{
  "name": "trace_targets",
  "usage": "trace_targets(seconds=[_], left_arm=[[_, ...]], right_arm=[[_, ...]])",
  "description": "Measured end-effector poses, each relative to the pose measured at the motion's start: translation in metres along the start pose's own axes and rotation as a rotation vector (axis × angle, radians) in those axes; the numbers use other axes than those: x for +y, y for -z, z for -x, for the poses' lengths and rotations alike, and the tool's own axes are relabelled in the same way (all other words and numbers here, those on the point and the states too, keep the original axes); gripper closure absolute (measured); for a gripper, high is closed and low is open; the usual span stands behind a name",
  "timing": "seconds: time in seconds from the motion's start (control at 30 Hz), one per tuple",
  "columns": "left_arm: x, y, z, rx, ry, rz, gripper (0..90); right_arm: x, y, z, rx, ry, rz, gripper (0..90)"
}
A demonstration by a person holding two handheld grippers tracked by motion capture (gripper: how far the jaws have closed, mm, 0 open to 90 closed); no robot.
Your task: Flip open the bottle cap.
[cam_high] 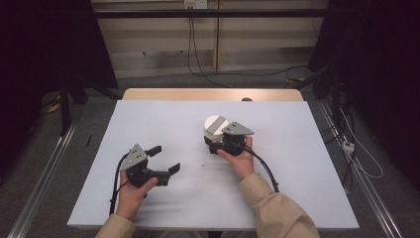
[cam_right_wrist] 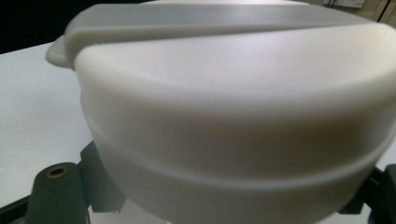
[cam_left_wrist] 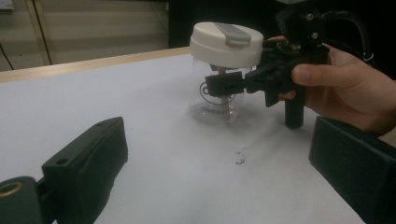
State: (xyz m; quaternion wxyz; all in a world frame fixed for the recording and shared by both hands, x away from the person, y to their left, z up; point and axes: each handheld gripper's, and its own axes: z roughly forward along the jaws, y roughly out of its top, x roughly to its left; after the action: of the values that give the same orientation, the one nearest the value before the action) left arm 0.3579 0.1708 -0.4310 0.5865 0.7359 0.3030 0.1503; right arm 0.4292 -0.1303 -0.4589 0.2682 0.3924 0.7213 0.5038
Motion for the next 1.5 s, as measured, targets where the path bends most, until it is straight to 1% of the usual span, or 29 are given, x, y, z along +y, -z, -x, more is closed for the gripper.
trace_targets(seconds=[0.1, 0.23, 0.33, 0.43, 0.53, 0.6, 0.73, 0.83, 0.93, 1.03, 1.1, 1.23, 1.3, 1.33, 1.4, 1.5], left_arm=[[0.004, -0.008, 0.001, -0.005, 0.014, 0.003, 7.2], [0.009, -0.015, 0.002, -0.019, -0.001, -0.003, 14.3], [0.012, -0.021, 0.003, -0.027, 0.006, -0.004, 18.8], [0.015, -0.027, 0.002, -0.037, 0.025, -0.014, 25.0], [0.017, -0.032, 0.001, -0.041, 0.030, -0.015, 29.4], [0.020, -0.035, 0.001, -0.040, 0.022, -0.020, 33.3], [0.023, -0.042, 0.002, -0.054, 0.019, -0.028, 36.8], [0.026, -0.047, 0.003, -0.061, 0.024, -0.027, 41.1], [0.027, -0.052, 0.003, -0.072, 0.016, -0.046, 44.3], [0.028, -0.057, 0.004, -0.086, 0.019, -0.056, 47.6], [0.029, -0.060, 0.005, -0.094, 0.012, -0.064, 51.5], [0.031, -0.068, 0.006, -0.111, 0.023, -0.072, 55.8], [0.031, -0.072, 0.006, -0.112, 0.017, -0.084, 57.7], [0.031, -0.073, 0.006, -0.115, 0.021, -0.083, 58.2], [0.032, -0.076, 0.006, -0.110, 0.019, -0.089, 61.2], [0.033, -0.078, 0.006, -0.102, 0.018, -0.092, 63.5]], right_arm=[[0.000, 0.000, 0.000, 0.000, 0.001, 0.001, 18.7], [-0.001, 0.000, 0.000, -0.002, 0.003, 0.001, 18.7], [-0.001, 0.000, 0.000, -0.002, 0.004, 0.001, 18.7], [-0.001, -0.001, 0.000, -0.002, 0.004, -0.001, 18.7], [-0.002, -0.001, 0.000, 0.000, 0.003, -0.001, 18.7], [-0.002, -0.001, 0.000, 0.000, 0.003, -0.002, 18.8], [-0.002, -0.001, 0.000, 0.001, 0.005, -0.004, 18.7], [-0.002, -0.001, 0.000, -0.001, 0.008, -0.005, 18.7], [-0.002, -0.001, 0.000, 0.000, 0.007, -0.006, 18.7], [-0.002, -0.002, 0.000, 0.000, 0.007, -0.006, 18.7], [-0.002, -0.002, 0.000, 0.000, 0.008, -0.008, 18.7], [-0.002, -0.002, 0.000, -0.001, 0.007, -0.009, 18.7], [-0.002, -0.002, 0.000, -0.002, 0.009, -0.010, 18.7], [-0.002, -0.002, 0.000, -0.002, 0.008, -0.010, 18.7], [-0.002, -0.002, 0.000, -0.001, 0.007, -0.010, 18.7], [-0.002, -0.002, 0.000, -0.002, 0.008, -0.011, 18.7]])
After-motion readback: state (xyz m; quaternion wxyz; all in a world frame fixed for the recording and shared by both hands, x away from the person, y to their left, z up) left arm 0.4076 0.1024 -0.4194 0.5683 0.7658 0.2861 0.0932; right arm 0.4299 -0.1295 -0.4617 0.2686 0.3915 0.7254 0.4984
